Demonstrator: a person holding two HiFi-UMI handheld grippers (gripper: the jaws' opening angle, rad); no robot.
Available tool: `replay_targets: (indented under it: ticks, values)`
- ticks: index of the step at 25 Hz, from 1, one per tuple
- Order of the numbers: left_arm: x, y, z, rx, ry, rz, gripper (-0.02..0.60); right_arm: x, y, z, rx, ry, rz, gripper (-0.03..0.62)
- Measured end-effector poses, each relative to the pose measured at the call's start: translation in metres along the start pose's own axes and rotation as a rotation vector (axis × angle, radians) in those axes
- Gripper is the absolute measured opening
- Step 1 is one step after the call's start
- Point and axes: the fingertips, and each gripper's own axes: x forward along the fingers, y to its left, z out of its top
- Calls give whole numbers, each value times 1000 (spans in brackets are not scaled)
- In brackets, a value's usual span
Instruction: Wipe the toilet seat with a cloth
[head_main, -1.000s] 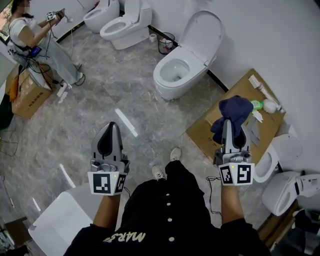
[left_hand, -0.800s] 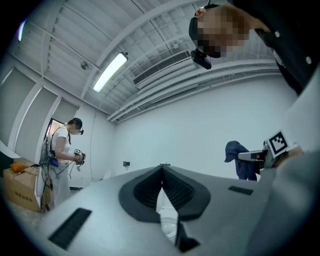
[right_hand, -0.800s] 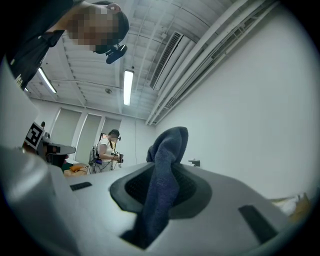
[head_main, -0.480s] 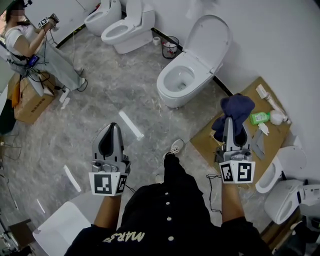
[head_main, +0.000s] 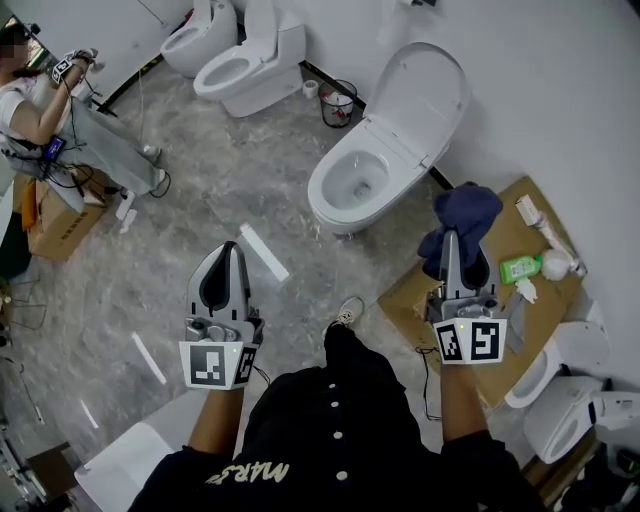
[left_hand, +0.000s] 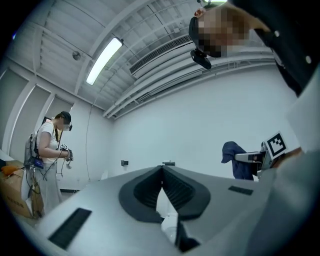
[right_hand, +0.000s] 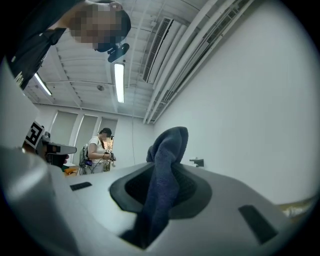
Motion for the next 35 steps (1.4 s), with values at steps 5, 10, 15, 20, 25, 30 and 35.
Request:
replay_targets:
  ticks: [5, 10, 15, 20, 25, 30, 35]
  values:
    - [53, -5, -3, 9, 5, -11, 11, 40, -30, -8, 21, 6, 4, 77]
    - [101, -9, -5, 11, 4, -26, 11, 76, -54, -13, 22, 6, 0, 77]
    - [134, -14, -14, 8, 10, -39, 11, 100, -67, -26, 4, 28, 11, 75]
    - [153, -11, -27, -2, 36, -61, 11, 115, -70, -37, -3, 55, 3, 76]
    - [178, 0, -46, -24, 58, -91, 11, 134, -75, -52, 1, 81, -19, 77]
    - [226, 17, -64, -52, 70, -141, 11, 172, -80, -68, -29, 101, -62, 77]
    - [281, 31, -81, -65, 102, -199, 11, 217, -90, -86, -63, 141, -106, 77]
